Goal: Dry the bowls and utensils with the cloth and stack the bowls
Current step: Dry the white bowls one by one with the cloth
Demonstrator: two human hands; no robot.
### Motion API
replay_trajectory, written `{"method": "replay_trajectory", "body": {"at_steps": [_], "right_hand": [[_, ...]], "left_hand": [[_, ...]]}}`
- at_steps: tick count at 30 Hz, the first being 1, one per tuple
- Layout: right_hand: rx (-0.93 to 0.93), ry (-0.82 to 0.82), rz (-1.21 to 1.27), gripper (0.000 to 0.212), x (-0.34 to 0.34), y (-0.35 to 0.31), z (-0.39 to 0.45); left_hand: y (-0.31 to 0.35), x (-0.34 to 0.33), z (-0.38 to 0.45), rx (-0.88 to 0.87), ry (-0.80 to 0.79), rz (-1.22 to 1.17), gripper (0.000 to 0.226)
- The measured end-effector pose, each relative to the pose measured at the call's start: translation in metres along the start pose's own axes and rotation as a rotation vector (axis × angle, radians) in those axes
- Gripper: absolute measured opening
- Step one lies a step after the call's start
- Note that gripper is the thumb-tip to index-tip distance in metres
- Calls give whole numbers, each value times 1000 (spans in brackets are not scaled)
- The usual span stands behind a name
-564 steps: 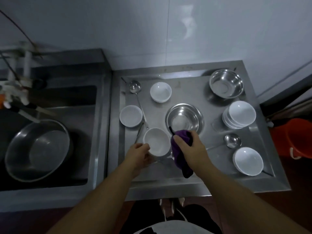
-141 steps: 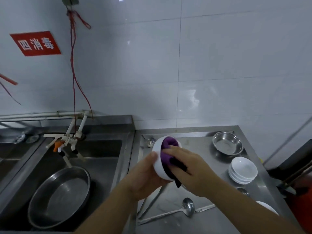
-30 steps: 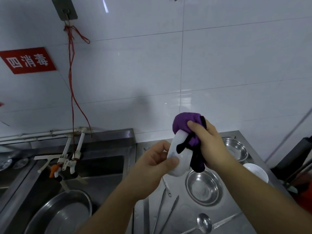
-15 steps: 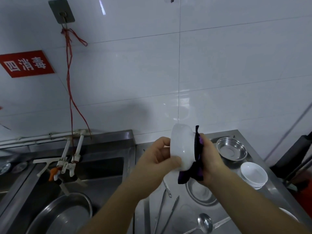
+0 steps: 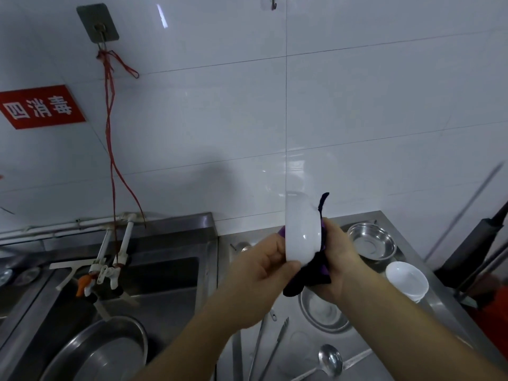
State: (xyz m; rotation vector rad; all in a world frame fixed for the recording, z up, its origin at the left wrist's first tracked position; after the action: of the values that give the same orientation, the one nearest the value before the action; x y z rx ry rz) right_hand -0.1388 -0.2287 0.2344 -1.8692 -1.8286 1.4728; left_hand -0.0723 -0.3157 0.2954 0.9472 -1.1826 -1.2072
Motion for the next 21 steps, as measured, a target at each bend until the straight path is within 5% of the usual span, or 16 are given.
{"method": "replay_trajectory", "body": {"at_steps": [4, 11, 21], "right_hand": [[-3, 9, -21, 18, 2, -4, -6], [106, 155, -167, 21, 16, -18, -15], [308, 438, -206, 25, 39, -4, -44]], "left_hand": [[0, -5, -6, -15, 6, -21, 36], [-1, 11, 2, 184, 60, -636, 26], [-4, -15, 0, 11, 124, 74, 21]]}}
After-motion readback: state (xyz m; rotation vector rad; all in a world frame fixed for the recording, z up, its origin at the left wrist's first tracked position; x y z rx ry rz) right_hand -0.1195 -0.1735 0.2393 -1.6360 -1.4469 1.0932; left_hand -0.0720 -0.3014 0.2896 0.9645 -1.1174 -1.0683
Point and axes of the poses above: each hand's wrist, its own z-axis towards the middle knuckle, its own x-axis out of the back of the hand, y = z × x, the point moved 10 cm from there along z, towards the middle knuckle, and after that the axes turned 11 degrees about -z, right-handed, at the moved point
